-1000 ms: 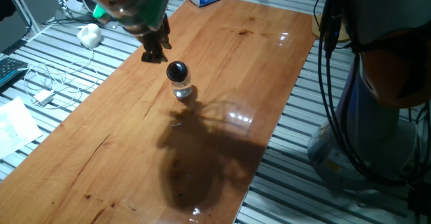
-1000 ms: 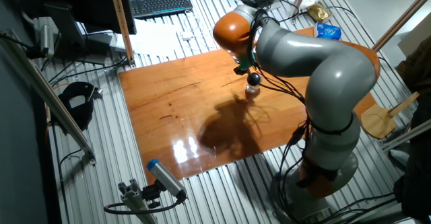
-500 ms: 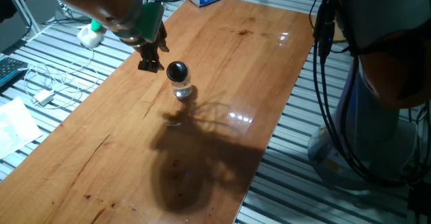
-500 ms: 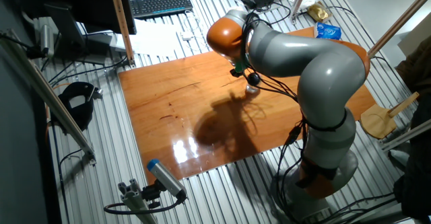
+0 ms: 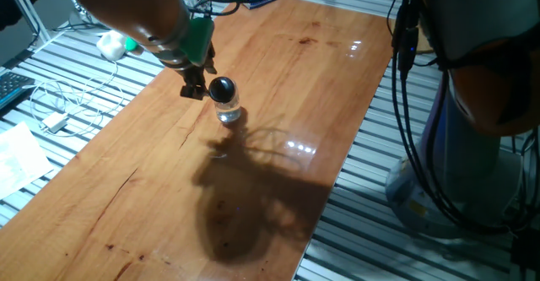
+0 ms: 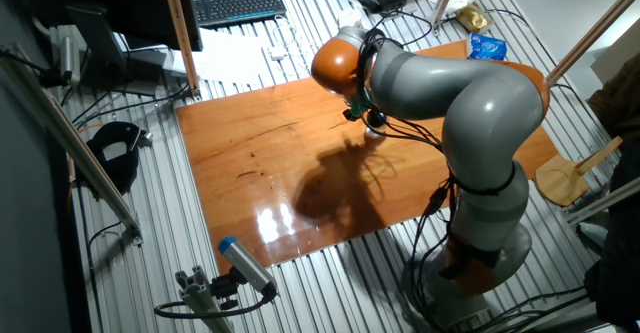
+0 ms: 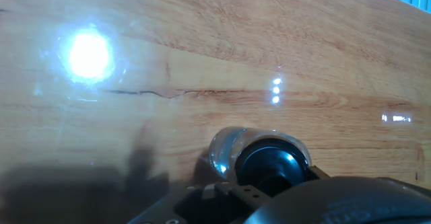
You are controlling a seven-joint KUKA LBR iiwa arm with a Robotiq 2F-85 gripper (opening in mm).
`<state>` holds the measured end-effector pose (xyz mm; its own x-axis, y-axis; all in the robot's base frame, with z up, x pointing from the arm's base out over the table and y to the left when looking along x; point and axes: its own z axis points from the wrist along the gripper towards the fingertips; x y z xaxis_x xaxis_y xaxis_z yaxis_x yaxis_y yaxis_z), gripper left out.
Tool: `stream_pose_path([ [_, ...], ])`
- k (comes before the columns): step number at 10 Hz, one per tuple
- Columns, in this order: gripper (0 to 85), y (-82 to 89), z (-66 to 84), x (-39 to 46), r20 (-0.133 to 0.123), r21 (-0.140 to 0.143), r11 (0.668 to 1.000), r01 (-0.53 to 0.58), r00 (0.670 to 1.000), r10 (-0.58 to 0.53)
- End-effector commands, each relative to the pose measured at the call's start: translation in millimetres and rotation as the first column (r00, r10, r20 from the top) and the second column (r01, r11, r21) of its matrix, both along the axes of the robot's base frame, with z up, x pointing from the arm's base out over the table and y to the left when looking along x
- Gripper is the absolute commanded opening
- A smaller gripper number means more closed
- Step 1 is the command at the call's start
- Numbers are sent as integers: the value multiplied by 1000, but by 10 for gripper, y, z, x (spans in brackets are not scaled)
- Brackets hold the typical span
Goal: Screw the lid onto the jar
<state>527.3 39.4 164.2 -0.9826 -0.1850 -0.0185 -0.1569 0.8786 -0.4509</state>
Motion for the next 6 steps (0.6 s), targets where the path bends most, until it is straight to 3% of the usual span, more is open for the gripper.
stream_pose_path([
  [1,510,-13,-11,-6,2,1,1000,-2,1000,2],
  [5,510,-35,-43,-18,1,1,1000,-1,1000,1],
  [6,340,-44,-50,-22,-2,-1,1000,-3,1000,3],
])
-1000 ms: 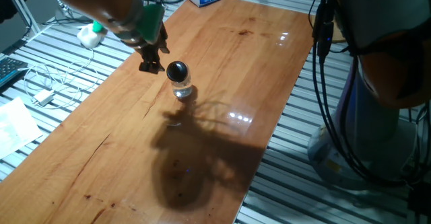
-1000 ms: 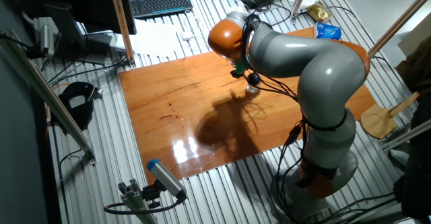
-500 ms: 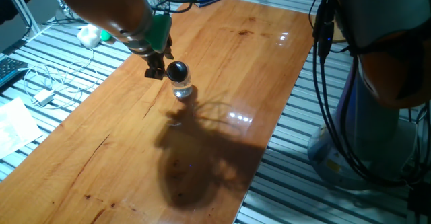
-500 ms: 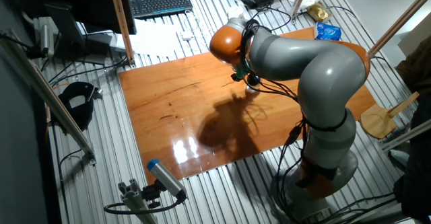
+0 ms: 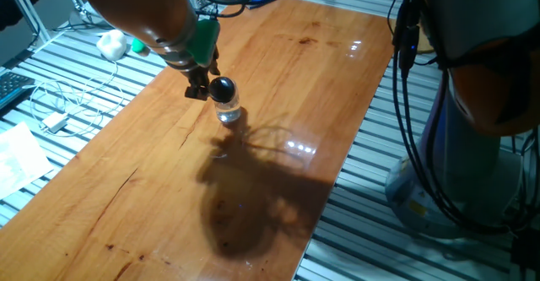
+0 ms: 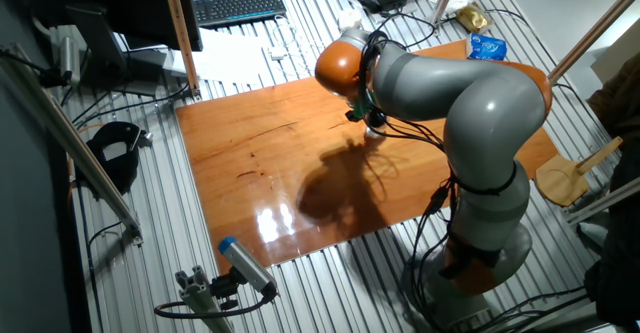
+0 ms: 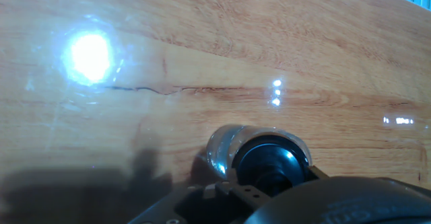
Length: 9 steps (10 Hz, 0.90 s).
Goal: Screw the lid onto the jar
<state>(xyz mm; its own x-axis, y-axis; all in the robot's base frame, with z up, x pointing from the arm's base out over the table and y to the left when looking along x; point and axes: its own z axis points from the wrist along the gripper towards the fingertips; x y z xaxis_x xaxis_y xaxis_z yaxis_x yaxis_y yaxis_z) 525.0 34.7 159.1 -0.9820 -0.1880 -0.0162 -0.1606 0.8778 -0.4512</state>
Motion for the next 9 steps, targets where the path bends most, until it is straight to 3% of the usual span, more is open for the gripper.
stream_pose_path([
  [1,340,-15,-10,-5,0,0,1000,-1,1000,1],
  [5,340,-34,-21,-9,7,3,1000,-8,1000,8],
  [6,340,-40,-15,-4,-2,-5,1000,-21,1000,21],
  [7,170,-46,-7,2,-15,-2,999,-34,999,34],
  [8,170,-46,0,8,-35,0,999,-44,998,44],
  [9,0,-45,10,16,-51,1,998,-56,997,56],
])
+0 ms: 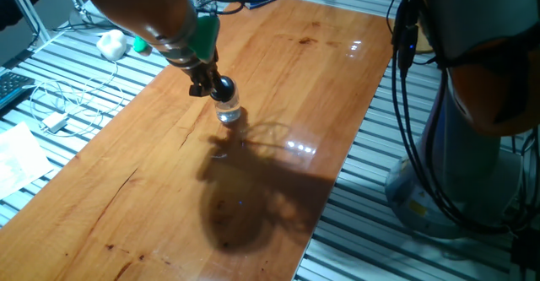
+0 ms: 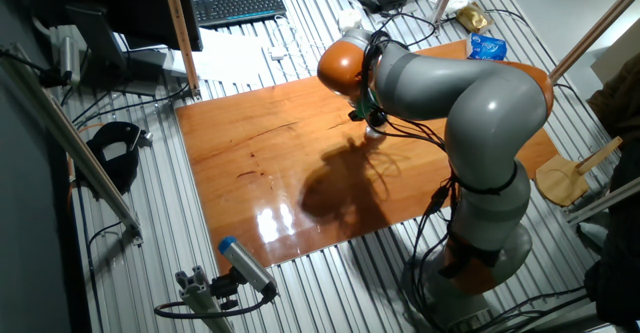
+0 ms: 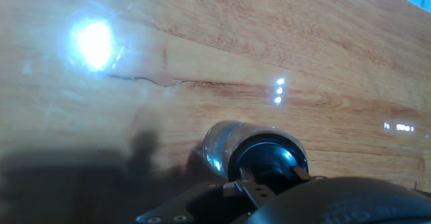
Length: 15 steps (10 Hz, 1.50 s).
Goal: Screw the lid onto the jar
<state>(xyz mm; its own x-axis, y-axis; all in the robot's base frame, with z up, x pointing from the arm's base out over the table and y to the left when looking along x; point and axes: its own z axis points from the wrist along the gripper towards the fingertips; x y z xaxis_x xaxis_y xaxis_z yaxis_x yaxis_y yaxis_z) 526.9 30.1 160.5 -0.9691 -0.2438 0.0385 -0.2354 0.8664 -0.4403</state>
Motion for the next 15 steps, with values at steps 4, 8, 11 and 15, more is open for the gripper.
stream_pose_path([
  [4,0,-30,38,33,-33,42,999,-22,999,23],
  [8,0,-102,88,61,-40,129,992,-6,999,12],
  [11,0,-188,139,84,-60,195,981,-2,998,14],
  [15,0,-247,134,58,-77,256,966,-15,996,36],
])
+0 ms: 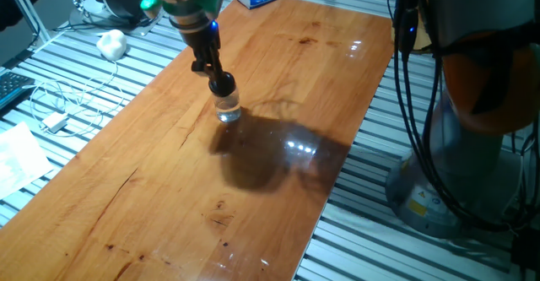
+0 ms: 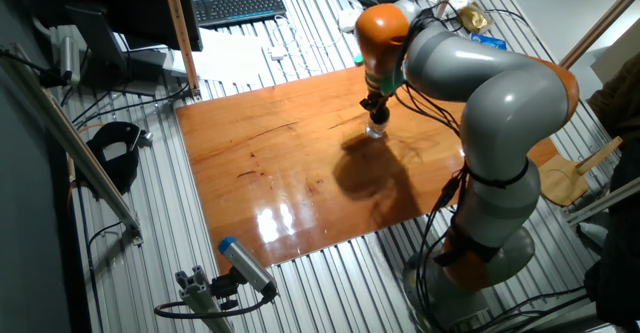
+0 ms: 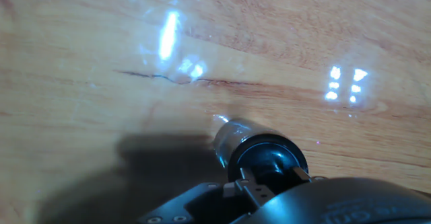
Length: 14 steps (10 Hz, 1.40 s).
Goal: Screw the lid onto the jar
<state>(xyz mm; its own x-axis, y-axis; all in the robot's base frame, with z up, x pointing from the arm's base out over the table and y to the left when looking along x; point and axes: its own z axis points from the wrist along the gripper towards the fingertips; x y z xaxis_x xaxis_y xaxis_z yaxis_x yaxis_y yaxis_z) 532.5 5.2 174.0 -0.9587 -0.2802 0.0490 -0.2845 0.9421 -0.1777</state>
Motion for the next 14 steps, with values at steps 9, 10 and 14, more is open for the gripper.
stream_pose_path([
  [9,0,-138,16,-57,-46,134,990,41,998,-36],
  [10,0,-129,37,-45,-55,151,987,57,997,-49],
  [14,0,-127,61,0,-74,150,987,58,996,-48],
])
